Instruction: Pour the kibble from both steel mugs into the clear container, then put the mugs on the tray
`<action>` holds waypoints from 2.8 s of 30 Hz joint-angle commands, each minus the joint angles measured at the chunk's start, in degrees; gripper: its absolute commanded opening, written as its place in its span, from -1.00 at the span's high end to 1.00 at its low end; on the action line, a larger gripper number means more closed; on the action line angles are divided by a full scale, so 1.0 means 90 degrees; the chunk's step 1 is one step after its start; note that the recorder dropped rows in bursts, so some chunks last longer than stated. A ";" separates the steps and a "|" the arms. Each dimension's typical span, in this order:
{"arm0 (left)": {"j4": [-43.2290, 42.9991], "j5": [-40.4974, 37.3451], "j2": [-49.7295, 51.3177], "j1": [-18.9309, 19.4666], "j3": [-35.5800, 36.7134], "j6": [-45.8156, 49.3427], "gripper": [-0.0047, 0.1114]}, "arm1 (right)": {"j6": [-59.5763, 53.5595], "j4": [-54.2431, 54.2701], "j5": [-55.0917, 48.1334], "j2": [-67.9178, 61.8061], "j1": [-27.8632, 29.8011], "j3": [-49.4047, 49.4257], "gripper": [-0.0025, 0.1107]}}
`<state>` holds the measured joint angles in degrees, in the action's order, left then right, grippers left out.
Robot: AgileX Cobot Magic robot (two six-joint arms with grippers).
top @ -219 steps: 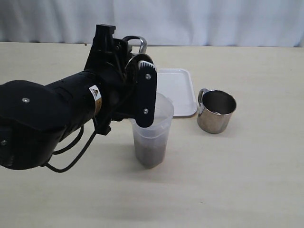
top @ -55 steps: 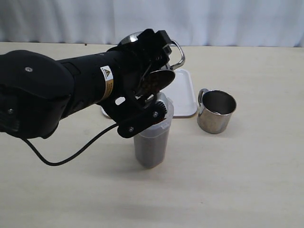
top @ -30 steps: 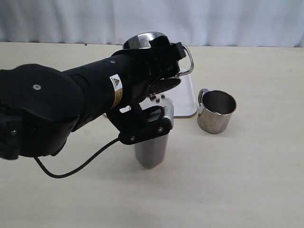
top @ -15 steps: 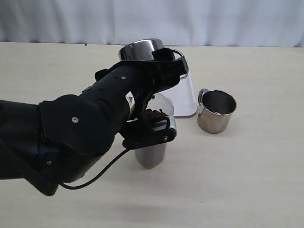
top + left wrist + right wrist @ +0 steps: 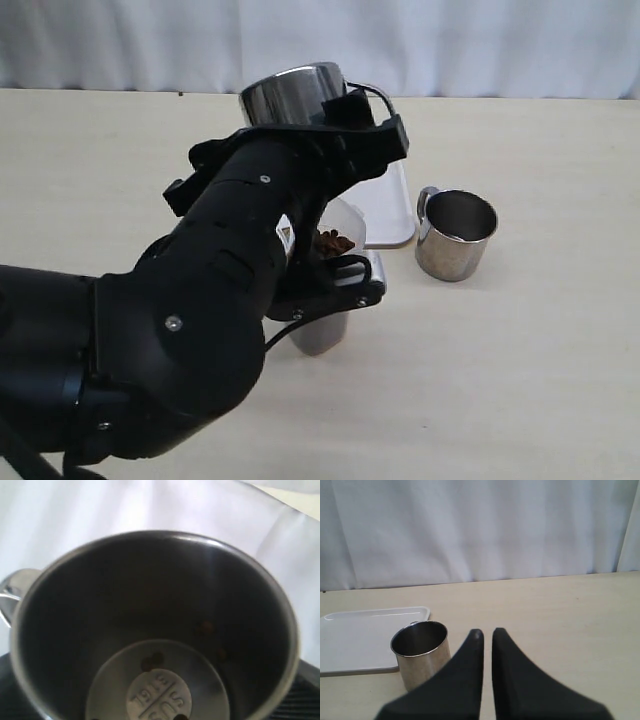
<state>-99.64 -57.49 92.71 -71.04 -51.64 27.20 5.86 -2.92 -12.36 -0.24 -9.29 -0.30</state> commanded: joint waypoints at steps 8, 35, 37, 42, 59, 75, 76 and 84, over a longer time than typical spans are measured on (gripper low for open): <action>-0.0034 -0.0275 -0.0009 -0.0113 0.0103 -0.0016 0.92 | -0.0053 0.0020 0.0005 0.0026 -0.0020 0.0033 0.87; 0.4450 0.5539 -0.1325 0.3977 -0.0376 -0.1580 0.92 | -0.0053 0.0020 0.0005 0.0026 -0.0020 0.0033 0.87; 0.5088 0.6288 -0.1279 0.4545 -0.0351 -0.1580 0.92 | -0.0053 0.0020 0.0005 0.0026 -0.0020 0.0033 0.87; 0.5481 0.8197 -0.0956 0.5467 -0.0053 -0.2034 0.92 | -0.0053 0.0020 0.0005 0.0026 -0.0020 0.0033 0.87; 0.4015 1.1246 -0.0075 0.6081 -0.0034 -0.2958 0.92 | -0.0053 0.0020 0.0005 0.0026 -0.0020 0.0033 0.87; 0.2794 0.6426 -0.1719 0.3384 0.0252 -0.1301 0.92 | -0.0053 0.0020 0.0005 0.0026 -0.0020 0.0033 0.87; 0.2794 0.6177 -0.1719 0.3209 0.0252 -0.1121 0.92 | -0.0053 0.0020 0.0005 0.0026 -0.0020 0.0033 0.87; 0.2224 0.4547 -0.1719 0.2109 0.0252 -0.0832 0.92 | -0.0053 0.0020 0.0005 0.0026 -0.0020 0.0033 0.87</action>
<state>-77.82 -11.62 77.69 -49.25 -49.44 19.58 5.86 -2.92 -12.36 -0.24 -9.29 -0.30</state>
